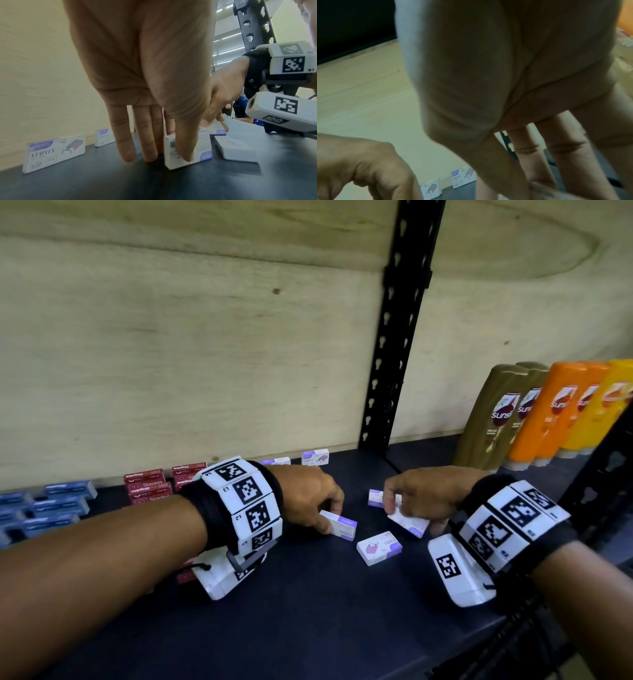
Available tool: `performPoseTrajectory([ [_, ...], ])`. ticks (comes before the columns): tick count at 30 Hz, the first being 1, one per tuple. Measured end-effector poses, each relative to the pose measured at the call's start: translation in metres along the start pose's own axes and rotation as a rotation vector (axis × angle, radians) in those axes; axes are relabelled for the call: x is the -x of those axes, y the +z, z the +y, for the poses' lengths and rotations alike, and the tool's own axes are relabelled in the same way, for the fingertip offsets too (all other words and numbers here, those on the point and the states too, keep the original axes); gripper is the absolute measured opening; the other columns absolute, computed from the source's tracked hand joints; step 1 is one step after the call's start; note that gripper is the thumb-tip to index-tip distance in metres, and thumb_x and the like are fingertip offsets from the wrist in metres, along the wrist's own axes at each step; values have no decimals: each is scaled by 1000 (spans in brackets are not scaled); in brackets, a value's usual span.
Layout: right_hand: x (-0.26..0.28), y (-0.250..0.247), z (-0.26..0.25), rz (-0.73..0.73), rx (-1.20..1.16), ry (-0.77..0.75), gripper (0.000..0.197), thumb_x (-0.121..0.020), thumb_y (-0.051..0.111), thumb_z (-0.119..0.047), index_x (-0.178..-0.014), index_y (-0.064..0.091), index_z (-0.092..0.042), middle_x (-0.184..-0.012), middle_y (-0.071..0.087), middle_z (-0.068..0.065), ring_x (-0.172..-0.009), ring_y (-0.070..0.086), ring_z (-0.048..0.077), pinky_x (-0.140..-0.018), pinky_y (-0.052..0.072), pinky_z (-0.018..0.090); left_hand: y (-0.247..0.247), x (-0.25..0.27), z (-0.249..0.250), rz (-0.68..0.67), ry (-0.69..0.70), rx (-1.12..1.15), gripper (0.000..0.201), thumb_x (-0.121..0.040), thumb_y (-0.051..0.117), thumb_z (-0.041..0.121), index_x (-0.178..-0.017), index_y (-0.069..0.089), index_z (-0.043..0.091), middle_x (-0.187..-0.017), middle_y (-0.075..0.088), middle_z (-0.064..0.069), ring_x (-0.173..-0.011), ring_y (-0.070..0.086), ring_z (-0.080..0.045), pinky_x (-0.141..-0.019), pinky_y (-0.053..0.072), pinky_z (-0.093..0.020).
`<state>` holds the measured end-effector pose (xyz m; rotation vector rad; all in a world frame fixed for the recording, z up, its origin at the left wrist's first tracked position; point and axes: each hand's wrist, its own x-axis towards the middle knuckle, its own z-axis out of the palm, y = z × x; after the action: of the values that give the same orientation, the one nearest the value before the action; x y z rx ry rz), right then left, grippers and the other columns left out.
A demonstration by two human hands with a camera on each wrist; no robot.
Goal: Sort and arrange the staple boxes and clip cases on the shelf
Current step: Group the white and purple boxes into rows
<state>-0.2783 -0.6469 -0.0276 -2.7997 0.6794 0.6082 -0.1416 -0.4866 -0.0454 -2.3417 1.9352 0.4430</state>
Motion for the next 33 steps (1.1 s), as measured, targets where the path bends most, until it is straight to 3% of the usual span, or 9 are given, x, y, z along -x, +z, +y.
performPoseTrajectory([
  [3,2,0,-3,-73,-149,-15,52,-92,38,-2,-115,57,-44,-104,59,-2,-74,74,22,-81,61,36,0,1,-3,5,-8,-10,21,-90,64,34,-107,64,21,-102,64,7,-88,55,-9,-73,40,-23],
  [5,2,-3,-5,-60,-204,-71,45,-94,43,-5,-117,59,-40,-111,62,0,-87,74,30,-85,60,41,-1,3,-7,10,-26,-15,19,-90,65,33,-106,65,22,-92,61,11,-84,53,-8,-70,39,-22],
  [9,1,-6,-4,38,-267,-214,29,-91,55,-5,-98,66,-32,-95,69,-9,-84,65,10,-80,53,25,-3,9,-17,-4,-85,-12,18,-88,68,34,-102,65,23,-80,57,16,-74,53,-3,-64,41,-20],
  [13,-3,-3,-3,103,-290,-252,18,-87,63,-9,-89,67,-27,-81,71,-5,-70,61,9,-79,52,33,-3,14,-22,-18,-85,40,24,-85,70,36,-105,62,24,-95,66,12,-78,57,-6,-69,45,-22],
  [20,-8,1,-1,102,-290,-223,18,-85,68,-12,-97,65,-25,-87,72,-6,-76,64,8,-80,53,29,-1,18,-17,62,5,18,32,-87,66,28,-104,40,23,-84,66,5,-64,50,-3,-53,33,-22],
  [23,-9,2,0,91,-337,-250,25,-85,65,-5,-101,61,-25,-86,72,3,-72,65,14,-78,55,35,0,23,-17,21,42,0,26,-89,64,26,-104,43,26,-84,65,5,-62,48,-1,-54,35,-21],
  [26,-12,5,-1,86,-364,-271,28,-93,58,-3,-110,58,-25,-81,69,8,-61,63,9,-66,55,26,1,28,-18,9,59,-17,19,-92,60,27,-105,47,28,-77,60,10,-60,47,2,-57,36,-21],
  [28,-12,6,-3,73,-377,-266,19,-97,53,-8,-106,61,-23,-84,69,8,-67,66,11,-67,57,25,1,29,-19,8,69,-26,15,-93,57,27,-101,46,32,-73,59,10,-58,47,3,-56,35,-20],
  [33,-17,5,-4,74,-379,-206,17,-96,55,-12,-108,67,-17,-85,68,5,-74,66,13,-71,56,23,2,31,-20,-16,38,-14,19,-95,54,27,-112,50,34,-90,70,4,-64,49,1,-62,39,-21],
])
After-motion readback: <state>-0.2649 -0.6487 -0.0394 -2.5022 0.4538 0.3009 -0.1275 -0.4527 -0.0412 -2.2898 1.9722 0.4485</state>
